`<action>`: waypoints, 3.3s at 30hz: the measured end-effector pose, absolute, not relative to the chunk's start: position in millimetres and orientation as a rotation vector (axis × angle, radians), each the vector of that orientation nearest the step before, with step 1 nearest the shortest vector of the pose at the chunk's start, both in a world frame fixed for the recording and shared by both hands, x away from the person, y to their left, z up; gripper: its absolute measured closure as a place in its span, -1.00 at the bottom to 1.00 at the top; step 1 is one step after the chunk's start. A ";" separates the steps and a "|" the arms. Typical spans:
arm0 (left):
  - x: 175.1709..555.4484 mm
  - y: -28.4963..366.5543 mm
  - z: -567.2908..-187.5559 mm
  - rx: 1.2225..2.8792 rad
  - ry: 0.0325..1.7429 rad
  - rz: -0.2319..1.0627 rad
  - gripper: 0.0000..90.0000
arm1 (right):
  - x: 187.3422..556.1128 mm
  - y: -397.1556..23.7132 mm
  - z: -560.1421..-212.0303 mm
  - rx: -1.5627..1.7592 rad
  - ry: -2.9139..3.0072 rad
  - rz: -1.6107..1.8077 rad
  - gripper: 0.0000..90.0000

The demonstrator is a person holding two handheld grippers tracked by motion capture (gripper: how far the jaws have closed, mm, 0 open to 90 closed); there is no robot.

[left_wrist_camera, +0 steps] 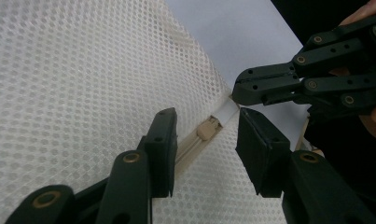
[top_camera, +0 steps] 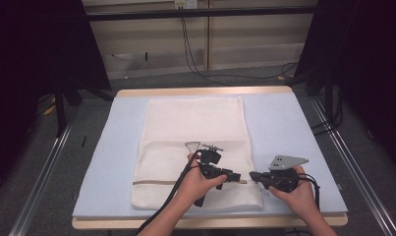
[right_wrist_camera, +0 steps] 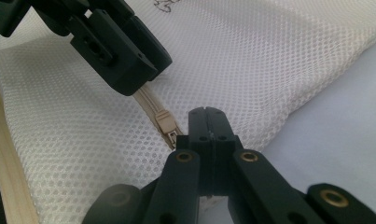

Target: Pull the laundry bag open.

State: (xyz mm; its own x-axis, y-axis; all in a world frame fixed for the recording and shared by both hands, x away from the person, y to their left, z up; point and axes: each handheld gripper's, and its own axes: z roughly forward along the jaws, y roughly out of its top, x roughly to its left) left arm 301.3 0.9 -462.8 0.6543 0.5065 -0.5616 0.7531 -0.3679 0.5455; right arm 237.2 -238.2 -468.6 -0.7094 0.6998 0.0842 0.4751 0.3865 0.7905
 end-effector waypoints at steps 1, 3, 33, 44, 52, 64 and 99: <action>301.4 -0.2 -463.9 2.056 0.982 -0.398 0.31 | 237.5 -237.9 -469.4 1.030 2.391 1.223 1.00; 301.4 -3.7 -466.2 2.050 0.996 -0.407 0.32 | 237.7 -237.2 -471.3 1.026 2.403 1.215 1.00; 303.5 -23.2 -482.7 2.009 1.128 -0.616 0.58 | 238.6 -239.1 -481.5 1.072 2.439 1.193 1.00; 305.9 -26.8 -487.6 1.994 1.202 -0.624 0.92 | 238.5 -238.5 -483.5 1.095 2.444 1.181 1.00; 307.8 -20.2 -484.7 1.986 1.215 -0.633 0.94 | 237.3 -238.1 -484.4 1.102 2.435 1.174 1.00; 310.0 0.2 -477.3 1.976 1.206 -0.627 0.94 | 237.0 -238.5 -484.8 1.092 2.437 1.176 1.00; 321.0 149.5 -461.1 1.908 1.281 -0.564 0.94 | 237.8 -239.6 -485.9 1.128 2.431 1.198 1.00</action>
State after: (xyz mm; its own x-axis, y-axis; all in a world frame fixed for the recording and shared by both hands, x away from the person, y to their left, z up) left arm 321.0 149.5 -461.1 0.4003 0.5812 -0.7085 0.9151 -0.2120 0.3430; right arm 237.8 -239.6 -485.9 -0.6869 0.7130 0.1408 0.5460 0.3785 0.7474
